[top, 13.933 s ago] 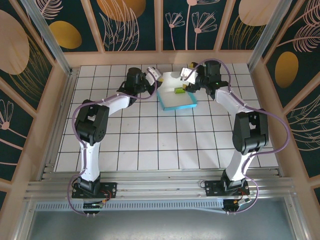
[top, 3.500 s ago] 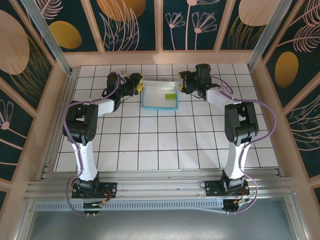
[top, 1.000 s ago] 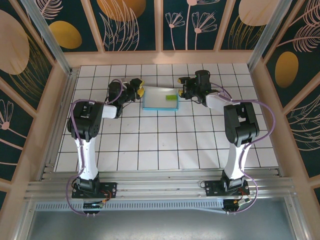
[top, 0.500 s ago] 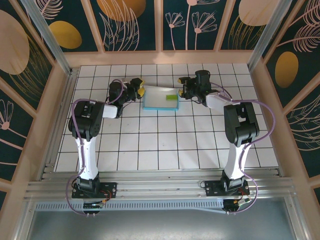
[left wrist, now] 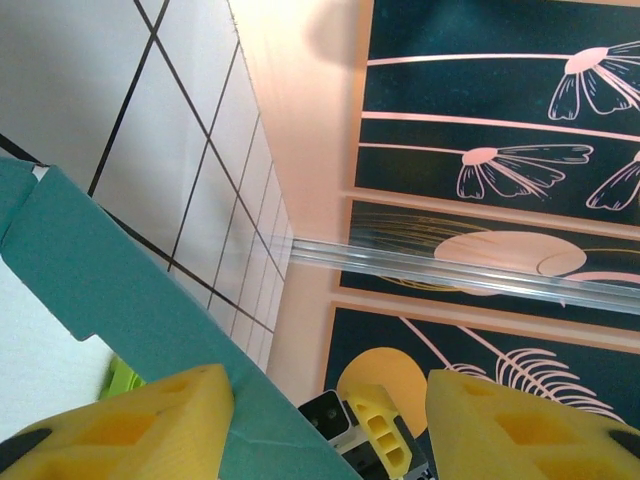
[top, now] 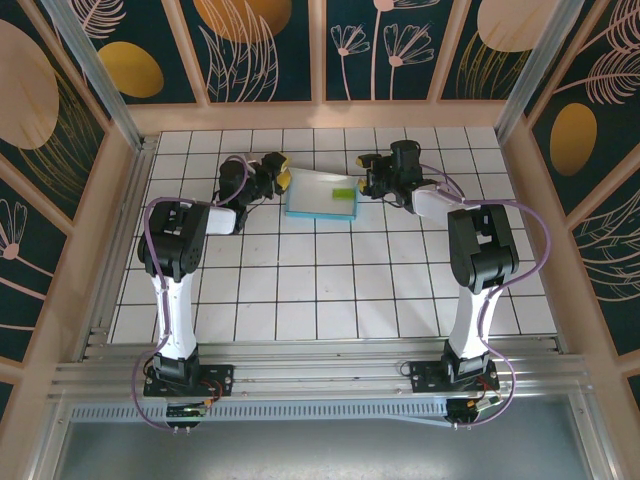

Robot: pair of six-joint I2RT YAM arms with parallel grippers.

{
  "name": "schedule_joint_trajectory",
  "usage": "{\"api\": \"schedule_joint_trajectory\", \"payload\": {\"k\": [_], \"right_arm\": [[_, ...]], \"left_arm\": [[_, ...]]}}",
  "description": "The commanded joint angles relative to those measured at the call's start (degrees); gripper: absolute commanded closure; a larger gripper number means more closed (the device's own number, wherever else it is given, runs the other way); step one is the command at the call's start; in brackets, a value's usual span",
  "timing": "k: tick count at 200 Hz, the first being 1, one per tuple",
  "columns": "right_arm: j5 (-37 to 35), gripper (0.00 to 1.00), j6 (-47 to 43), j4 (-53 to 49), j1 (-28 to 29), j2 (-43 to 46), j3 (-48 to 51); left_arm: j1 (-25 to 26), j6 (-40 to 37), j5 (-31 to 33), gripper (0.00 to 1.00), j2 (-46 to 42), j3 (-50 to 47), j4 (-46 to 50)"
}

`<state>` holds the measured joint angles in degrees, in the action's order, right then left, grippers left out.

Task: Fold the paper box

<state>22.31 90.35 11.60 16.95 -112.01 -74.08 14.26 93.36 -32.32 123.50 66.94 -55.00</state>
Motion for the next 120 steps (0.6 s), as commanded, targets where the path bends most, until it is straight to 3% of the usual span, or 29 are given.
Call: {"api": "schedule_joint_trajectory", "payload": {"k": [1,120], "right_arm": [[6.61,0.47,0.26,1.19,3.15,0.73,-0.93],[6.7,0.47,-0.76,1.15,2.84,0.5,0.14]], "left_arm": [[5.85,3.58,-8.43,0.46,0.96,2.35,-0.46],[7.35,2.45,-8.22,0.45,1.89,-2.15,-0.63]]}}
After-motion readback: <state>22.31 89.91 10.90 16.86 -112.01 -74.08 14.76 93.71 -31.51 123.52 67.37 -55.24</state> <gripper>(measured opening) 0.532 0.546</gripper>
